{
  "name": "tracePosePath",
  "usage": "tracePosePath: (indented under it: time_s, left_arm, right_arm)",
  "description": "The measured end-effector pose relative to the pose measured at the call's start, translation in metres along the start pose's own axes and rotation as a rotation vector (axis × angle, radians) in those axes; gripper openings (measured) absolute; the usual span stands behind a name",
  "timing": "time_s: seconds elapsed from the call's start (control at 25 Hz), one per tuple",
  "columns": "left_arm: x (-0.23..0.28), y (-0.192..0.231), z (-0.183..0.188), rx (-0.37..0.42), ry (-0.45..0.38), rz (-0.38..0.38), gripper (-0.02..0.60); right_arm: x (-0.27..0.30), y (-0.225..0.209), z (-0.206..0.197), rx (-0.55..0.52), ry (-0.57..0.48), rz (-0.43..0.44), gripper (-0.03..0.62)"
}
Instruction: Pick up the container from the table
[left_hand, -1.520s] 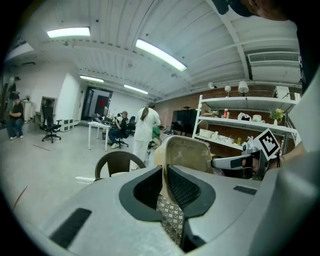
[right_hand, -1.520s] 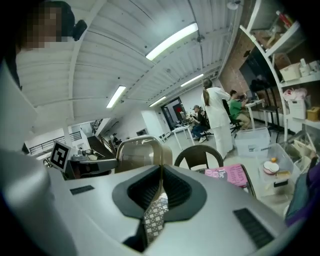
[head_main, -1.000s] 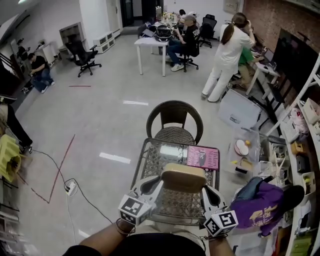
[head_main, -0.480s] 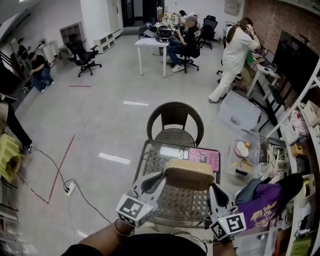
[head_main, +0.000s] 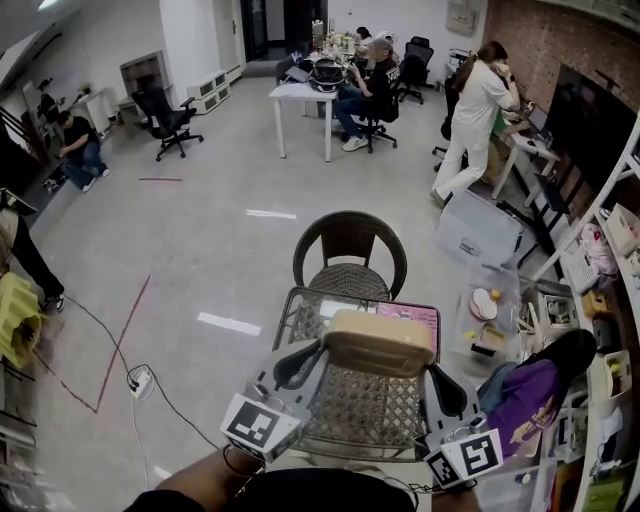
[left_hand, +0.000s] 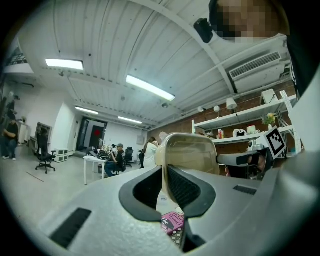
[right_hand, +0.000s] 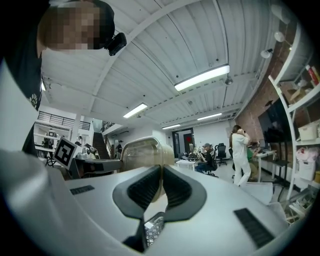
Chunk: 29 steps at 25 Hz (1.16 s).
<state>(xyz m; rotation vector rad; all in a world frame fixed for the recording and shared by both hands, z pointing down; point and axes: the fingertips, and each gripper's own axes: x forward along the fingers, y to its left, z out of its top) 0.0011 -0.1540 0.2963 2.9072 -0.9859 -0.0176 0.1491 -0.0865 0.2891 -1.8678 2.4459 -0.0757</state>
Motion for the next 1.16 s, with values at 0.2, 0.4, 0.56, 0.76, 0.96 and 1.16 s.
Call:
tracePosePath:
  time_s: [0.2,0.4,0.56,0.76,0.96,1.16]
  left_arm:
    - [0.0,-0.004,0.013,0.038,-0.023,0.018,0.037]
    - [0.0,-0.008,0.017,0.049,-0.033,0.042,0.037]
    - [0.001,-0.012,0.015,0.038,-0.031,0.063,0.037]
    - [0.003,-0.019,0.015,0.048,-0.023,0.095,0.037]
    - [0.005,-0.031,0.013,0.066,-0.009,0.128,0.037]
    - [0.007,-0.044,0.012,0.074,-0.004,0.155,0.037]
  right_arm:
    - [0.0,-0.003,0.011,-0.014,-0.016,0.012,0.025]
    - [0.001,-0.007,0.015,-0.015,-0.029,0.029,0.025]
    - [-0.001,-0.01,0.015,-0.019,-0.034,0.047,0.025]
    - [-0.003,-0.018,0.015,-0.01,-0.033,0.076,0.025]
    - [-0.009,-0.027,0.013,0.006,-0.036,0.106,0.025]
    - [-0.016,-0.037,0.011,0.02,-0.034,0.13,0.025]
